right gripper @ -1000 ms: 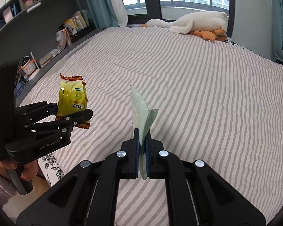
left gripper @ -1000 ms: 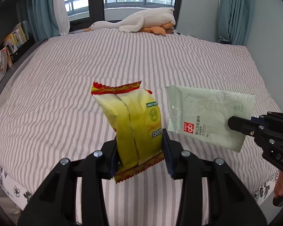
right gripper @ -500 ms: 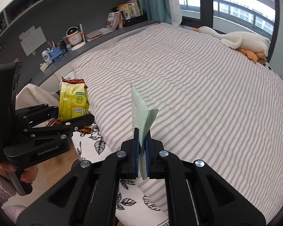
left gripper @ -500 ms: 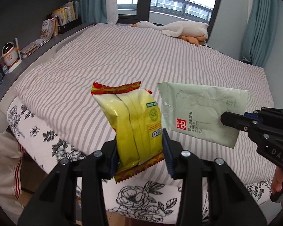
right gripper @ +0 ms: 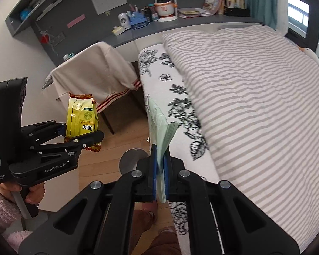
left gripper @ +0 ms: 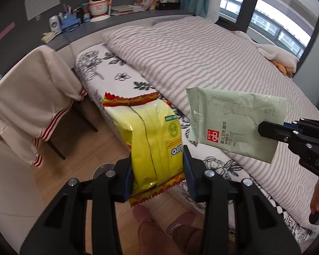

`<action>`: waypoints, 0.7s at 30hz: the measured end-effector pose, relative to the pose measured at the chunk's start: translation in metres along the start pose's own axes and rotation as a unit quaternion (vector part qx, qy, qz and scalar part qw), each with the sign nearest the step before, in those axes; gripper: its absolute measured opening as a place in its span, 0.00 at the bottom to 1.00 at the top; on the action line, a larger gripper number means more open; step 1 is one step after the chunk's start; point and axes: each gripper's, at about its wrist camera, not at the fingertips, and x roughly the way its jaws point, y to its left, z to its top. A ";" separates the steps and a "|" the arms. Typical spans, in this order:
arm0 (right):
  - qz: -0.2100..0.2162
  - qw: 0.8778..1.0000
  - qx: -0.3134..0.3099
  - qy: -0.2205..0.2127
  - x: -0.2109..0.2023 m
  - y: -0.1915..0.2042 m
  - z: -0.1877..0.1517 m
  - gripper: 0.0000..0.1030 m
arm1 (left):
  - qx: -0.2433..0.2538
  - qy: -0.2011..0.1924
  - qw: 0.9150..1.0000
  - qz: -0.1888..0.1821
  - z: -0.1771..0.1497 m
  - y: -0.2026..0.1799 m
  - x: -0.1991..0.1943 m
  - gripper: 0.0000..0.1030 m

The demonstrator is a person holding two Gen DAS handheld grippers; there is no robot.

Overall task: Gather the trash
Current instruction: 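Carry the snack packet and sachet with both tools over the grey bin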

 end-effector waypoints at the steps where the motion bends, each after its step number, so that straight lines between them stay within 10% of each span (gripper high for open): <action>1: 0.007 1.000 -0.007 0.005 0.005 0.012 0.001 0.05 | -0.010 -0.001 1.000 0.006 -0.006 0.014 -0.005 0.39; 12: 0.035 0.996 -0.070 0.049 0.069 0.154 0.013 0.05 | -0.064 0.000 0.998 0.028 -0.045 0.138 -0.039 0.39; 21: 0.044 0.989 -0.091 0.111 0.164 0.198 0.008 0.05 | -0.088 0.020 0.996 0.030 -0.066 0.203 -0.006 0.39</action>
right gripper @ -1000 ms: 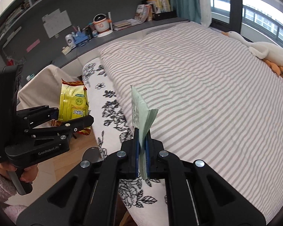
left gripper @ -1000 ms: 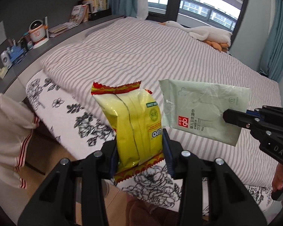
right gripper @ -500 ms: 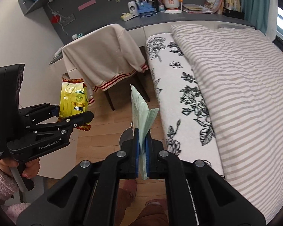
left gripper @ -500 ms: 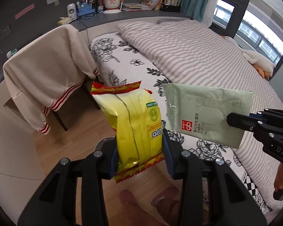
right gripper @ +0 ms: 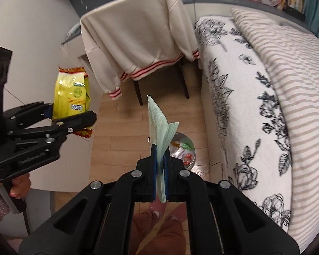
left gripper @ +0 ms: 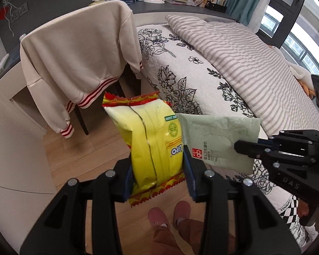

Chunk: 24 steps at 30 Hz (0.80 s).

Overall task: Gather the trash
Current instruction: 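Carry the snack packet and sachet with both tools over the grey bin, then open the right tool to drop the sachet while the left tool releases the packet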

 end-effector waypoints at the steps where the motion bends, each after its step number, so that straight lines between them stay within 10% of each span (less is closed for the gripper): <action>1: 0.001 1.000 -0.004 0.008 0.013 0.001 0.003 0.05 | -0.004 0.002 1.000 0.002 -0.001 0.004 0.008 0.39; 11: -0.004 0.997 -0.046 0.062 0.133 -0.001 0.016 0.09 | -0.046 0.027 0.999 0.001 -0.012 0.037 0.068 0.39; 24: -0.010 0.995 -0.040 0.089 0.166 -0.013 0.021 0.33 | -0.062 0.046 0.997 0.003 -0.017 0.053 0.099 0.39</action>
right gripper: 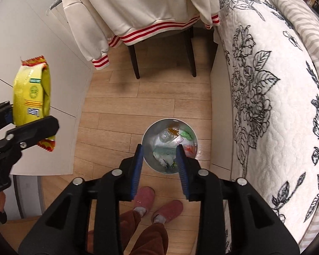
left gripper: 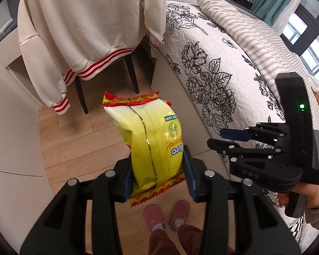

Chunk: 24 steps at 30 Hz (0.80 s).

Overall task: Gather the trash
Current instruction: 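Open the right tool to drop the sachet while the left tool releases the packet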

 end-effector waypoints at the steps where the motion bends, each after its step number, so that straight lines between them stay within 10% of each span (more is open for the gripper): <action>1: -0.001 1.000 0.003 -0.001 -0.003 -0.002 -0.001 0.35 | 0.002 0.001 1.000 -0.002 0.001 -0.002 0.001 0.39; 20: -0.010 0.999 0.043 -0.013 -0.011 -0.049 -0.018 0.35 | 0.033 0.044 0.998 -0.017 0.004 -0.038 0.081 0.43; 24: -0.011 0.999 0.047 -0.011 -0.009 -0.056 -0.020 0.35 | 0.038 0.061 0.997 -0.011 0.004 -0.040 0.103 0.60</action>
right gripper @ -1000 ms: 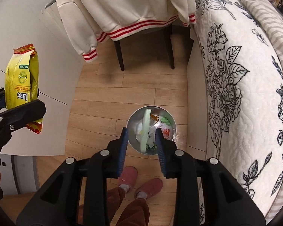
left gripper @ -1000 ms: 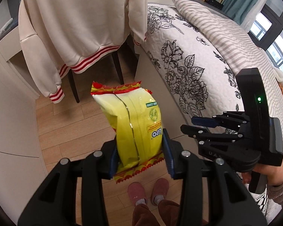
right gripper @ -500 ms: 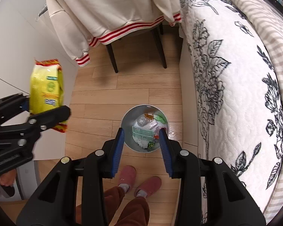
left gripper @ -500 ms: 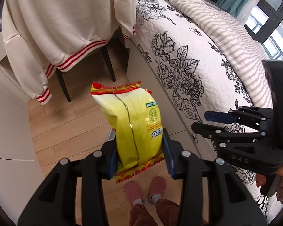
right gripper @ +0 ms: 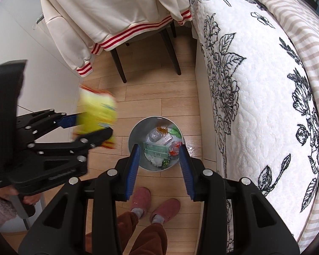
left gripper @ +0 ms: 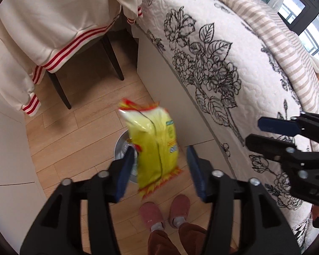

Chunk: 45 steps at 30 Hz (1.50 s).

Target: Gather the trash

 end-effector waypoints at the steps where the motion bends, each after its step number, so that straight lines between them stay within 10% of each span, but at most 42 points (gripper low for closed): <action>1: 0.000 1.000 0.001 0.000 0.000 -0.002 0.000 0.35 | -0.001 0.001 1.000 0.000 0.000 0.000 0.003 0.66; 13: -0.003 1.000 0.013 -0.006 -0.025 -0.009 -0.002 0.37 | -0.004 0.009 1.000 0.021 -0.002 -0.006 -0.010 0.68; 31: -0.042 0.992 0.086 -0.079 -0.170 0.018 -0.026 0.82 | 0.090 -0.042 0.994 0.035 0.003 -0.057 -0.153 0.77; 37: -0.097 0.974 0.161 -0.126 -0.238 0.003 -0.057 0.82 | 0.163 -0.062 0.985 0.006 0.014 -0.103 -0.196 0.78; 45: -0.180 0.913 0.303 -0.207 -0.333 -0.037 -0.144 0.84 | 0.271 -0.095 0.956 -0.050 0.018 -0.193 -0.240 0.80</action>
